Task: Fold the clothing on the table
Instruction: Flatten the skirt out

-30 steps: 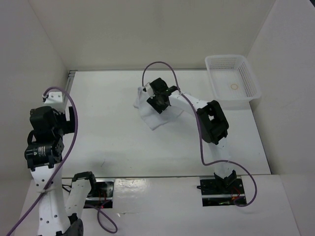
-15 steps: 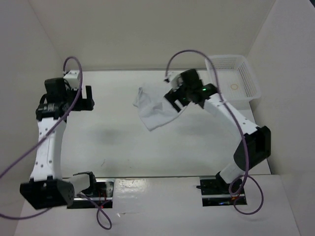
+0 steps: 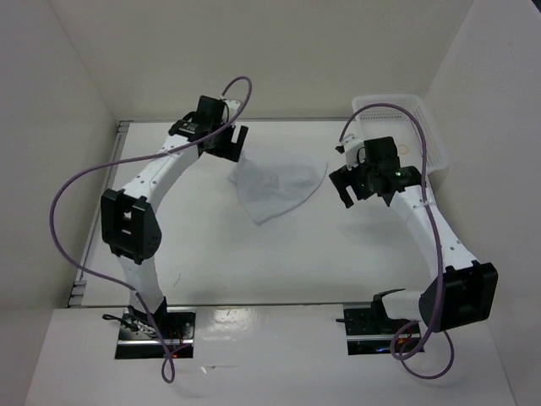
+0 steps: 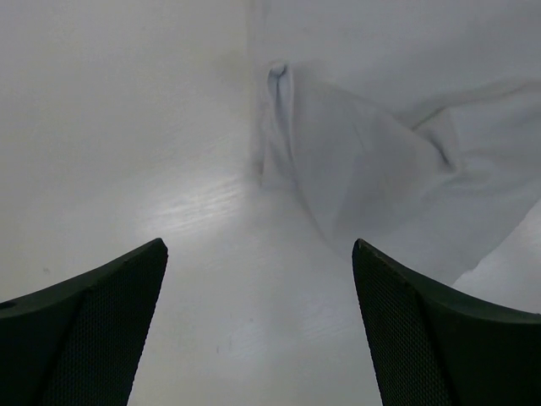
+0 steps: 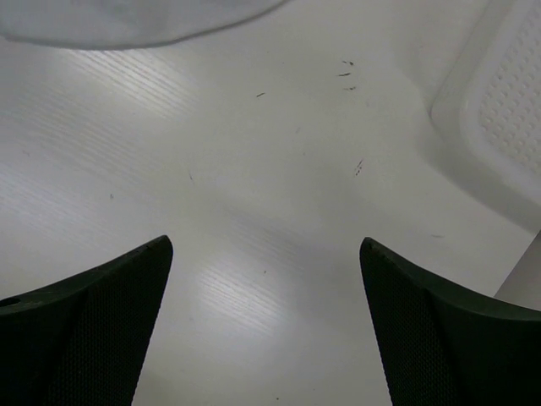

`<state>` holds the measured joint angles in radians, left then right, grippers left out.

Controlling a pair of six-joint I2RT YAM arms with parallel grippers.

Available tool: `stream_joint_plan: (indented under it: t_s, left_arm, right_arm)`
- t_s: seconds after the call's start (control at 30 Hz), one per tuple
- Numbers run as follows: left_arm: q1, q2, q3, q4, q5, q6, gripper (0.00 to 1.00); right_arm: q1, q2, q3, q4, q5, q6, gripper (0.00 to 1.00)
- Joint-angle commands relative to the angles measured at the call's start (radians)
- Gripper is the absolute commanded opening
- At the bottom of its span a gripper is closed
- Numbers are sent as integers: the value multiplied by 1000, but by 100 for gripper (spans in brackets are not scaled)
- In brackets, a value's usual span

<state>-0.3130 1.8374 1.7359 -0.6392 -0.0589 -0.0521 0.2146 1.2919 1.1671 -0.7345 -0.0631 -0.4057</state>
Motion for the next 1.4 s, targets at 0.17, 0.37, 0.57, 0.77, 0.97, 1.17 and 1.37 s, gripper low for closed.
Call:
stream_joint_plan:
  t_s: [0.17,0.37,0.57,0.77,0.97,1.17,1.37]
  left_arm:
    - [-12,321,335,26,-41,8,94]
    - [-12,506,560,-71,19,-15,91]
    - [-12,707,962,-293,60,-60,84]
    - [-12,761,1025,-372,44,-81,61]
    - [-12,770,1025,-418,-10,-114,58]
    - [-12,816,1047,-453,-48,-114,58]
    - [-21,847,1067,-453,-58,-114,54]
  right_arm:
    - [-93,-54,-12,-29,-67,22,95]
    - [-132,-36,-12,-39,-98,22,95]
    - [-164,-17,19,-48,-107,31,95]
    - [-185,-26,9,-48,-141,41,95]
    - [-195,-46,9,-48,-159,41,95]
    - [-204,-46,0,-48,-179,41,95]
    - [-204,-46,-9,-48,-179,41,95]
